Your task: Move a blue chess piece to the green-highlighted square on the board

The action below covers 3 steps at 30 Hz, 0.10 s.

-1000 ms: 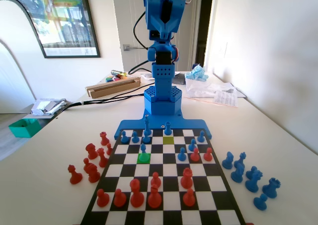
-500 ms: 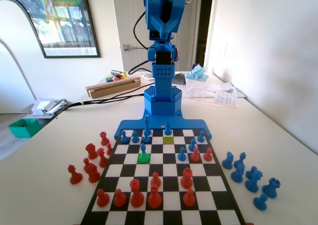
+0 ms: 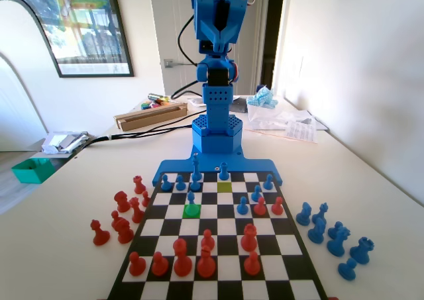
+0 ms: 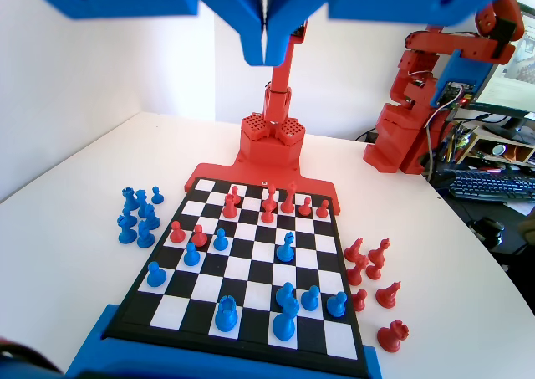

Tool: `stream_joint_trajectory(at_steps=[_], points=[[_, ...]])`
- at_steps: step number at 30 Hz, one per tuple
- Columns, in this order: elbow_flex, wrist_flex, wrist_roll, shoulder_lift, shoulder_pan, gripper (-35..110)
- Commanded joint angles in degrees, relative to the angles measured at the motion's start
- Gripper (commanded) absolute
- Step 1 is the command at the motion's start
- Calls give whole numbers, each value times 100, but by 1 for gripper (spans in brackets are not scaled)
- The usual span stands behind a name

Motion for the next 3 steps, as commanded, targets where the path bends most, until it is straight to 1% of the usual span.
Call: stream_joint_trajectory(at_steps=[1, 3], points=[[-44, -105, 18, 114, 35, 1], [-44, -105, 18, 114, 35, 1]])
